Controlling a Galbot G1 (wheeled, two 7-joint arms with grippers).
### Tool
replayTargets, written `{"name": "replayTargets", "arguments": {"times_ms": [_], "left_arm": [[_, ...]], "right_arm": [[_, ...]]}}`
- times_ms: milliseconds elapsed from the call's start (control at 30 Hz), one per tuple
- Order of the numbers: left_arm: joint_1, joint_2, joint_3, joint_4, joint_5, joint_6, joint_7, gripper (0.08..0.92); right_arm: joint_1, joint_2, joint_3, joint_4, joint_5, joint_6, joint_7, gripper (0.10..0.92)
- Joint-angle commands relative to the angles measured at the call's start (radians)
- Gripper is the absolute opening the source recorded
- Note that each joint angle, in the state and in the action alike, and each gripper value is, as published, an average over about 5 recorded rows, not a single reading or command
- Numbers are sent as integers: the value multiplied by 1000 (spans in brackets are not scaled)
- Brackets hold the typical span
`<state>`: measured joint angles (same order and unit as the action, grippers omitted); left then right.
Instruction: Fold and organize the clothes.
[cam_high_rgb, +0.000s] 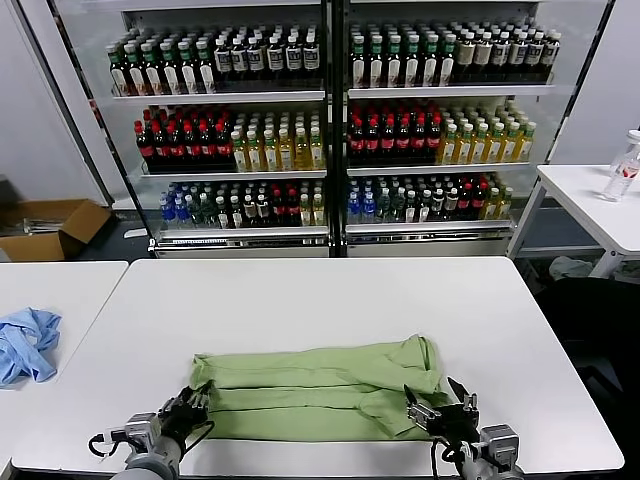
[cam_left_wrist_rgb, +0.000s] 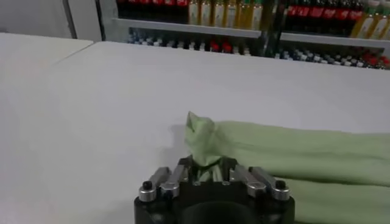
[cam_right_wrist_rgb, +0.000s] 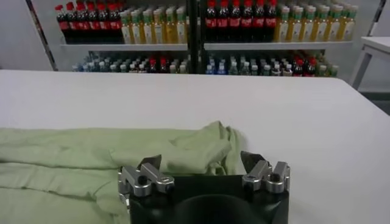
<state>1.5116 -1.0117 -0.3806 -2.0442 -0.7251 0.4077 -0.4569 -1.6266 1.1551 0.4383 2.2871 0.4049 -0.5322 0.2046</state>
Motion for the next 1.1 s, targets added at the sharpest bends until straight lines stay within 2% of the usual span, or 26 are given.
{"name": "replayTargets", "arguments": {"times_ms": [33,167,267,500,600,733,900,1033,1100], "left_arm": [[6,-42,37,-11,233,15,20,297],[34,-42,-7,-60,456,52,76,184],[55,-25,-106,-115,550,73,82,113],[104,55,-446,-126,547,125,104,93],[116,79,-504,-134,483,154,115,93],[102,59,-414,-224,298,170,117,93],[69,-14,-126,-374,60,171,165,93],[33,-67,51,-382,78,169,272,93],[1,-95,111,-361,107,169,288,93]], "right_arm": [[-2,0,-7,-1,-7,3,1,823],[-3,-7,-1,-1,-7,4,1,823],[-1,-11,5,-3,-7,4,1,823],[8,-12,7,-7,-6,8,0,823],[17,-10,4,-9,-7,8,0,823],[17,-10,8,-4,-6,8,0,823],[15,-10,10,2,-7,5,2,823],[22,-6,-1,-2,-13,2,4,823],[25,-3,-6,-6,-19,1,5,823]]}}
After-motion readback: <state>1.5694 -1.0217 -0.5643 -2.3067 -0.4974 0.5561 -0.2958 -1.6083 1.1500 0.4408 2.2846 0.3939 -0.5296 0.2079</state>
